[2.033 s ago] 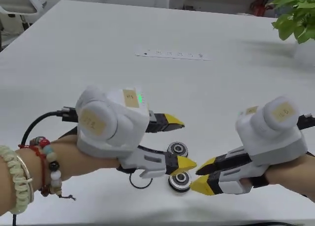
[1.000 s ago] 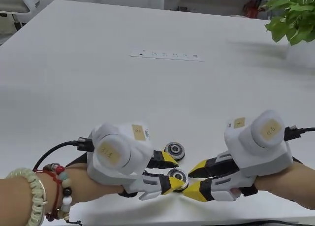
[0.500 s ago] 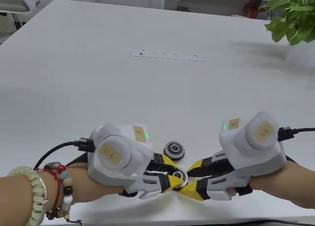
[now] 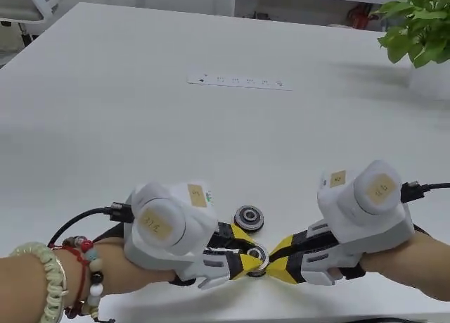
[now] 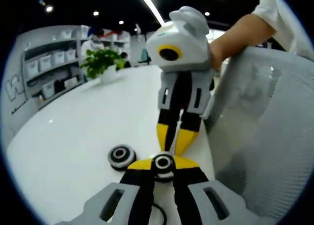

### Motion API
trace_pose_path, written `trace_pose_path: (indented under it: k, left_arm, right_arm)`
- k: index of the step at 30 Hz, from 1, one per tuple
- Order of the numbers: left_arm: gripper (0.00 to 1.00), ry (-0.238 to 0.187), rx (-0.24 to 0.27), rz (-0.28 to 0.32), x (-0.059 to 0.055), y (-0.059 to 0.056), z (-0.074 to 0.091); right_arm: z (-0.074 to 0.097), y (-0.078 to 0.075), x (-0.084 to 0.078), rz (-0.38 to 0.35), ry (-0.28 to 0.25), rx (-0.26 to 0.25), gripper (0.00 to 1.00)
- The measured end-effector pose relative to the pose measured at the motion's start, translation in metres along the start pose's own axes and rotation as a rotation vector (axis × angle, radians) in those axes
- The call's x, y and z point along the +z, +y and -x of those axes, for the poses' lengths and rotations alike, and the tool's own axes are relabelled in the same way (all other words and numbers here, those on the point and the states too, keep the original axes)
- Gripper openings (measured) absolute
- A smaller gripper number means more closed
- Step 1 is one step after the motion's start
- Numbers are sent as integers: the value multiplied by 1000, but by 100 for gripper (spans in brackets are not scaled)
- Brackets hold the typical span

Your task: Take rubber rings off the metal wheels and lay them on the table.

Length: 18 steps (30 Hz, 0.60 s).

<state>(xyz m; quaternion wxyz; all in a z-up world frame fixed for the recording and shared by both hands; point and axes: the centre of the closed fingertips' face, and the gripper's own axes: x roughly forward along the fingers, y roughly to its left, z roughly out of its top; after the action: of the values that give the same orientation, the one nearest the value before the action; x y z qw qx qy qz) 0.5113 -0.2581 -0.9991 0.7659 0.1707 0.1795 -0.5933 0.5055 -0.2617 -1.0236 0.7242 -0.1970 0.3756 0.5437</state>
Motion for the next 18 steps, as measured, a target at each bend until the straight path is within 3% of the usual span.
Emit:
trace_pose_path:
  k: [7, 13, 15, 18]
  left_arm:
    - [14, 1, 2, 0, 0, 0, 0]
    - [14, 4, 9, 2, -1, 2, 0]
    - [14, 2, 7, 11, -1, 2, 1]
    - [14, 3, 7, 9, -1, 1, 1]
  right_arm:
    - [0, -5, 1, -32, -2, -13, 0]
    - [4, -12, 3, -180, -8, -41, 0]
    - [6, -12, 3, -266, -21, -25, 0]
    - [9, -14, 5, -335, -47, -19, 0]
